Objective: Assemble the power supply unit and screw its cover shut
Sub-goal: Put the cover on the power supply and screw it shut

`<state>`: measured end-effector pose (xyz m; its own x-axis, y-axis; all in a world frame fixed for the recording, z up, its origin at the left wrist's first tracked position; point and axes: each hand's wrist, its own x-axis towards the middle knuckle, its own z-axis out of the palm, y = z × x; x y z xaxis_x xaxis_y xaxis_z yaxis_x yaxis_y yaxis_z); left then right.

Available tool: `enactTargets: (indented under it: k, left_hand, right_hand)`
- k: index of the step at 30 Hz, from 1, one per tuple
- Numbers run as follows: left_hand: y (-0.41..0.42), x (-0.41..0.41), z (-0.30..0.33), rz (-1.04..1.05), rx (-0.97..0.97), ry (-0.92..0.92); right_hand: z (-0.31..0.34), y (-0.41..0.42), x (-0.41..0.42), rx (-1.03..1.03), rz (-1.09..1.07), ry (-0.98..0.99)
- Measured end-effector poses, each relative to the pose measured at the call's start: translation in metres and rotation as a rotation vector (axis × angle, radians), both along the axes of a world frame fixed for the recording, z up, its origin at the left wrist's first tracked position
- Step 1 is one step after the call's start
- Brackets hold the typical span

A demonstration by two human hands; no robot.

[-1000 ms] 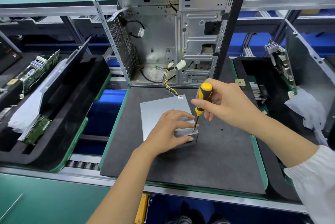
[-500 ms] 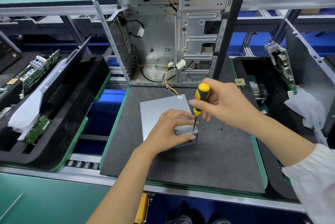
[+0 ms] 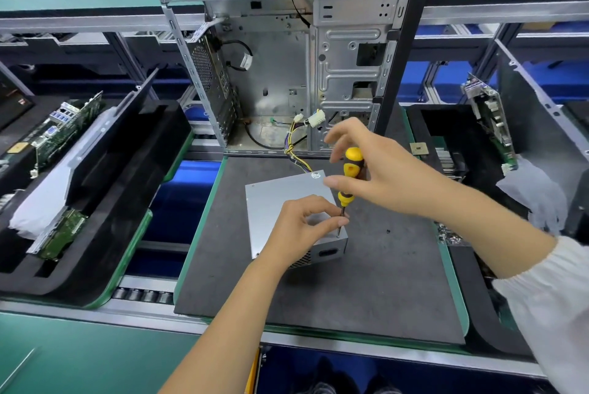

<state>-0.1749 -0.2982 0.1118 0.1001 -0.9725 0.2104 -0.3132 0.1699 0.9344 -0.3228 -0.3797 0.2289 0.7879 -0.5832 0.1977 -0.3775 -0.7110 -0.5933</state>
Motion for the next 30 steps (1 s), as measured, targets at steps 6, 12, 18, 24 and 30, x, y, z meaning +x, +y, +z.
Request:
enactTargets:
  k: [6,12,18,24,30]
  left_hand:
    - [0.003,0.002,-0.001,0.01,0.024,0.012]
    - [0.003,-0.004,0.003,0.008,0.041,0.071]
    - [0.002,-0.005,0.004,0.012,0.004,0.054]
    - [0.004,0.0,0.006,-0.03,0.036,0.046]
    - [0.004,0.002,0.01,-0.07,0.102,-0.002]
  right_hand:
    - [0.022,-0.008,-0.001,-0.025,0.198,0.158]
    - [0.025,-0.003,0.006,-0.259,0.048,0.302]
    - [0.029,0.002,0.011,-0.595,0.005,0.508]
    - [0.046,0.001,0.007,-0.29,0.272,0.487]
    - [0.048,0.005,0.014,-0.577,0.099,0.659]
